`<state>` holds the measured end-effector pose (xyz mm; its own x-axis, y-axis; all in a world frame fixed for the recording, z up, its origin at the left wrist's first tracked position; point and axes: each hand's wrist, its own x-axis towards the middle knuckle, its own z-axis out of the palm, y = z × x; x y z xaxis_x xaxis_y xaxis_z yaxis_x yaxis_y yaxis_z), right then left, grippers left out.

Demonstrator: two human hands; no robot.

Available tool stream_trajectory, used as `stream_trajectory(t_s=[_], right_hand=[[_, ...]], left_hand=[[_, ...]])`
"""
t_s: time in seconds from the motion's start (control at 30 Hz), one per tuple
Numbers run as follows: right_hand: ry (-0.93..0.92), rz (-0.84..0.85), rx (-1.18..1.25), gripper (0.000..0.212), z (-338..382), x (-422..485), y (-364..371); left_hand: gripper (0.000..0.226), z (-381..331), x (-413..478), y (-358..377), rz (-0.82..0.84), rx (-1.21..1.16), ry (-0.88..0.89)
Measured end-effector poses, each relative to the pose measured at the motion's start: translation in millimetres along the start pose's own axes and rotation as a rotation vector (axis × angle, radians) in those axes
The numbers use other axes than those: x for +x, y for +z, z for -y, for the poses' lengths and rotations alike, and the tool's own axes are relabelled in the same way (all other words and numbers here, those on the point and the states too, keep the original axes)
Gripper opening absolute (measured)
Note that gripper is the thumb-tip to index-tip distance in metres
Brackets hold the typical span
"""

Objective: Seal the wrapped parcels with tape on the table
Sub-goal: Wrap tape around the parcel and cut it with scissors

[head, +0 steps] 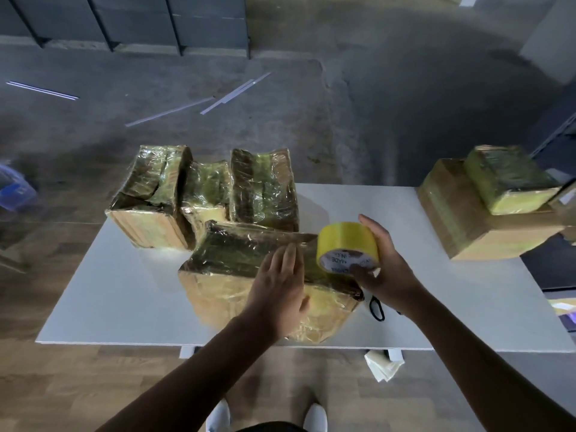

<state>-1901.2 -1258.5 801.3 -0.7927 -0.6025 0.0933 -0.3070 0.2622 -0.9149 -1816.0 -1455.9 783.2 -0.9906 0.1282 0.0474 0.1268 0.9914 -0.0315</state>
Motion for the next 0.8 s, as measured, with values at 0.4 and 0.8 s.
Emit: stream_trajectory(t_s=[0.4,0.8], right_hand=[[-0.200,0.044,-0.951,0.050,-6,-18,-83],[-0.024,0.191,-0.936,0.053,-42,-26,-32]], left_hand=[[0.096,9,1,7,0.008,-0.010,0.001],[0.076,-17,6,2,0.047,0.058,-0.001]])
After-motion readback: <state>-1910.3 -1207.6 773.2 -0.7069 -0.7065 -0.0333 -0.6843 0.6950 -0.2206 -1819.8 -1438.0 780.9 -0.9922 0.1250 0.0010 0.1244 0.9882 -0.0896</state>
